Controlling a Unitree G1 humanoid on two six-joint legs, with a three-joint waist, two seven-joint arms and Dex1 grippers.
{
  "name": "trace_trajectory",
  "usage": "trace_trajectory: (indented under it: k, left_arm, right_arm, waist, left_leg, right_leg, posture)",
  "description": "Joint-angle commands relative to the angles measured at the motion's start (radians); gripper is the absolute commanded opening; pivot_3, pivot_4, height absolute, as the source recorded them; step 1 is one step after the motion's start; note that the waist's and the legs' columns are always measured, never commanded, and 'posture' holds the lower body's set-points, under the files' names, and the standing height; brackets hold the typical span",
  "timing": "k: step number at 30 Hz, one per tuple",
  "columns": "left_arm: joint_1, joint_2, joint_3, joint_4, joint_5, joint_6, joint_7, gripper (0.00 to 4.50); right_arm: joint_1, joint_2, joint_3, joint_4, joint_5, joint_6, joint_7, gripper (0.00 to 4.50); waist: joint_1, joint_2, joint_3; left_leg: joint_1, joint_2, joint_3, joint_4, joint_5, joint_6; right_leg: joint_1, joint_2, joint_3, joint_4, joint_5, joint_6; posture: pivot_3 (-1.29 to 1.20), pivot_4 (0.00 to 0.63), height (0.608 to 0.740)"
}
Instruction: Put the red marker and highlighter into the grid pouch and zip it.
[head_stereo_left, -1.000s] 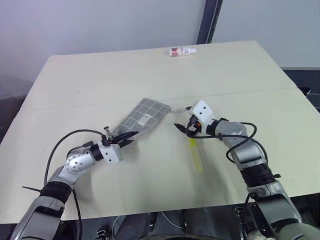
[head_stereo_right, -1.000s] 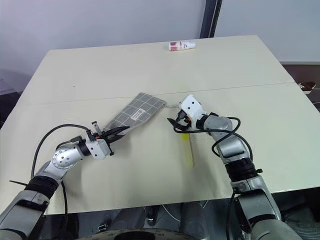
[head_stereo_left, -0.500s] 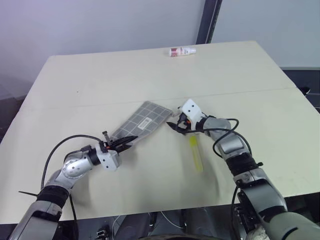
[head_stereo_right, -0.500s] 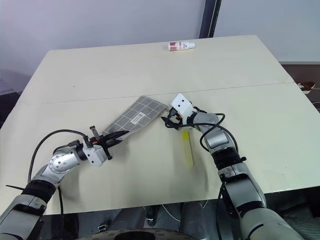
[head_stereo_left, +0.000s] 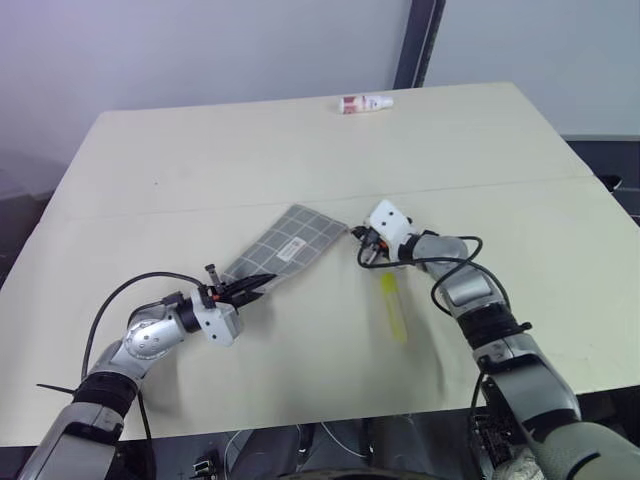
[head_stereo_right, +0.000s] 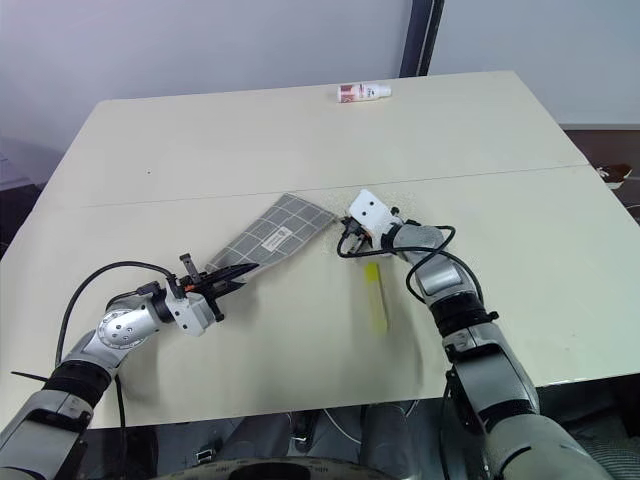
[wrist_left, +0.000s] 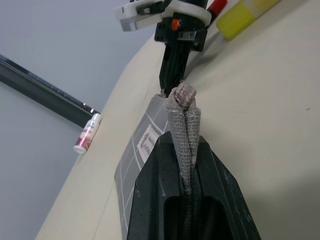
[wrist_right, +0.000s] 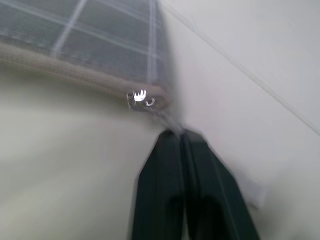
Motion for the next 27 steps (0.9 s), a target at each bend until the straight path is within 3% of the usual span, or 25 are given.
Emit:
trace_trajectory:
  k: [1, 11, 27]
  left_arm:
    - [-0.01, 0.006, 0.025, 0.018, -0.007, -0.01, 0.016, 0.0]
    - [-0.09, -0.07, 0.004, 0.073, 0.053, 0.011, 0.041, 0.0]
    - [-0.128, -0.086, 0.003, 0.133, 0.097, -0.013, 0.074, 0.0]
  right_arm:
    - [0.033, -0.044, -0.026, -0.103, 0.008, 0.043, 0.024, 0.07]
    - [0.136, -0.039, -0.015, -0.471, 0.082, 0.23, 0.073, 0.07]
    - [0.193, -0.039, 0.05, -0.608, 0.104, 0.273, 0.138, 0.07]
  waist:
    - [0.001, 0.0, 0.0]
    - [-0.002, 0.0, 0.0]
    - [0.001, 0.0, 0.0]
  left_leg:
    - [0.0, 0.0, 0.0, 0.0, 0.0, 0.0]
    - [0.0, 0.0, 0.0, 0.0, 0.0, 0.0]
    - [0.0, 0.0, 0.0, 0.0, 0.0, 0.0]
  right_leg:
    - [0.0, 0.0, 0.0, 0.0, 0.0, 0.0]
    - [0.002, 0.0, 0.0, 0.0, 0.0, 0.0]
    - [0.002, 0.0, 0.0, 0.0, 0.0, 0.0]
  posture:
    - [0.0, 0.15, 0.74]
    - [0.0, 0.15, 0.74]
    - [0.0, 0.15, 0.74]
